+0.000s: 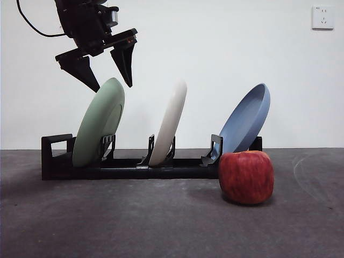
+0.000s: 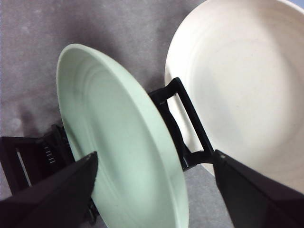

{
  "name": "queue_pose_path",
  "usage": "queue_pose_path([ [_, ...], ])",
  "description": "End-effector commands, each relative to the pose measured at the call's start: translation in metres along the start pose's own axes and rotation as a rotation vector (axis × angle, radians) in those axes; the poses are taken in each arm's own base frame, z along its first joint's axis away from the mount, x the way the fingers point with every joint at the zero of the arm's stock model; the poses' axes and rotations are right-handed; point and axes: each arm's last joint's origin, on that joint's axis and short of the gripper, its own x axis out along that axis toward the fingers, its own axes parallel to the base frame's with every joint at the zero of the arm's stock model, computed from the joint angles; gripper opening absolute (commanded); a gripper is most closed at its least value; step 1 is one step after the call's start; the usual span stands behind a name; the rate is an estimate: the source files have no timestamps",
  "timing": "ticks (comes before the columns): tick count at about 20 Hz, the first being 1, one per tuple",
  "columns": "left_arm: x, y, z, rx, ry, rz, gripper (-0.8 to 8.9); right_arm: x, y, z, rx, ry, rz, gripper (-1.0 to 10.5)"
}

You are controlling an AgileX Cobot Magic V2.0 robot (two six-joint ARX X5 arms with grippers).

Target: Take the green plate from the plate rack,put the plate on the table,take the apple from the table,put the apple in the plate

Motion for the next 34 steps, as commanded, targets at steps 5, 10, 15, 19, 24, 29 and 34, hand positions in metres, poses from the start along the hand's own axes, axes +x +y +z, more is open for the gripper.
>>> queue_pose_path([
  [5,0.004,-0.001,0.001,0.033,-0.005,0.001,-0.13,0.000,0.000,0.001,-0.007,-0.006,-0.001,5.9],
  [10,0.003,-0.001,0.001,0.033,-0.008,-0.007,-0.13,0.000,0.000,0.001,-0.008,-0.007,-0.002,5.9],
  [15,-0.001,-0.004,0.004,0.026,-0.022,-0.071,-0.13,0.004,-0.001,0.002,-0.004,0.002,-0.002,5.9],
  [19,-0.026,-0.014,0.021,0.042,-0.108,-0.125,-0.13,0.005,-0.001,0.002,-0.002,0.006,-0.002,5.9],
  [24,-0.093,-0.035,0.045,0.093,-0.272,-0.150,-0.13,0.005,-0.002,0.002,-0.002,0.006,-0.011,5.9],
  [29,-0.172,-0.059,0.033,0.218,-0.299,-0.167,-0.13,0.006,-0.003,0.002,-0.002,0.005,-0.043,5.9],
  [34,-0.247,-0.088,-0.001,0.320,-0.449,-0.232,-0.13,0.006,-0.003,0.003,-0.004,-0.002,-0.046,5.9],
])
